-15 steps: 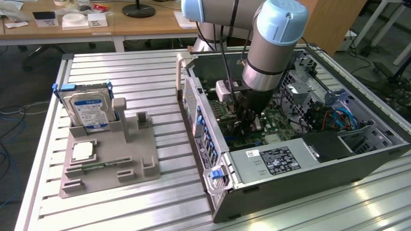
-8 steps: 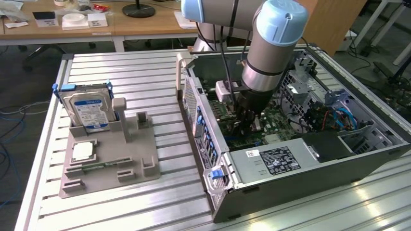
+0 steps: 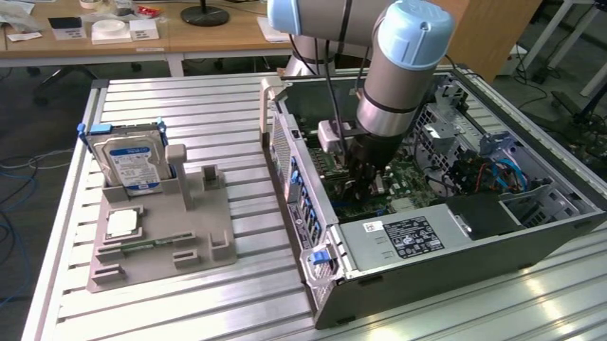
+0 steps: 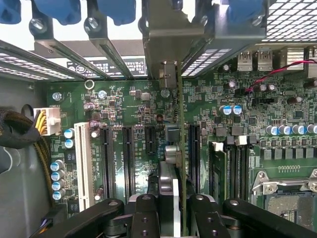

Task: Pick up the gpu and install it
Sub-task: 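Insert the gpu into the slot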

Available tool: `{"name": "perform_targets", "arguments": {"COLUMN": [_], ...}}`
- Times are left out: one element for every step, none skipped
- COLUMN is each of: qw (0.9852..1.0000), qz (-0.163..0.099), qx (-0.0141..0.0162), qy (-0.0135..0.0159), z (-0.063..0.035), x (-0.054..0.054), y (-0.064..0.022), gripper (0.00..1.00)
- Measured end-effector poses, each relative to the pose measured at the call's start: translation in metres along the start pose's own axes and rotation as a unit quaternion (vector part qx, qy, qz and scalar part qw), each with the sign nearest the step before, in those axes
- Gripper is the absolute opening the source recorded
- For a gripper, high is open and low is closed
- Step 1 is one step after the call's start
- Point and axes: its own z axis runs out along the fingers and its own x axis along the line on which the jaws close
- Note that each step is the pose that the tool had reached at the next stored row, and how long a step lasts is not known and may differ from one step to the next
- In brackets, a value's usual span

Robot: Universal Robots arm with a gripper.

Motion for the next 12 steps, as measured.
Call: {"name": "perform_targets", "arguments": {"qw": [1.0, 1.0, 1.0, 1.0, 1.0, 1.0, 1.0, 1.0, 1.0, 1.0, 1.0, 1.0], "qz": [0.0, 0.0, 0.0, 0.0, 0.0, 0.0, 0.0, 0.0, 0.0, 0.0, 0.0, 0.0], "qx": [-0.0001, -0.0002, -0.0003, -0.0004, -0.0003, -0.0004, -0.0004, -0.0004, -0.0004, -0.0004, -0.0004, -0.0004], "qy": [0.0, 0.0001, 0.0001, 0.0, 0.0, 0.0, 0.0, 0.0, -0.0001, 0.0, 0.0002, 0.0002], "z": [0.0003, 0.0005, 0.0006, 0.0006, 0.0007, 0.0007, 0.0007, 0.0007, 0.001, 0.0016, 0.0023, 0.0034], "x": [0.0, 0.0, 0.0, 0.0, 0.0, 0.0, 0.0, 0.0, 0.0, 0.0, 0.0001, 0.0001], "y": [0.0, 0.0, 0.0, 0.0, 0.0, 0.0, 0.0, 0.0, 0.0, 0.0, 0.0, 0.0], "gripper": [0.28, 0.28, 0.28, 0.28, 0.28, 0.28, 0.28, 0.28, 0.28, 0.28, 0.28, 0.28]}}
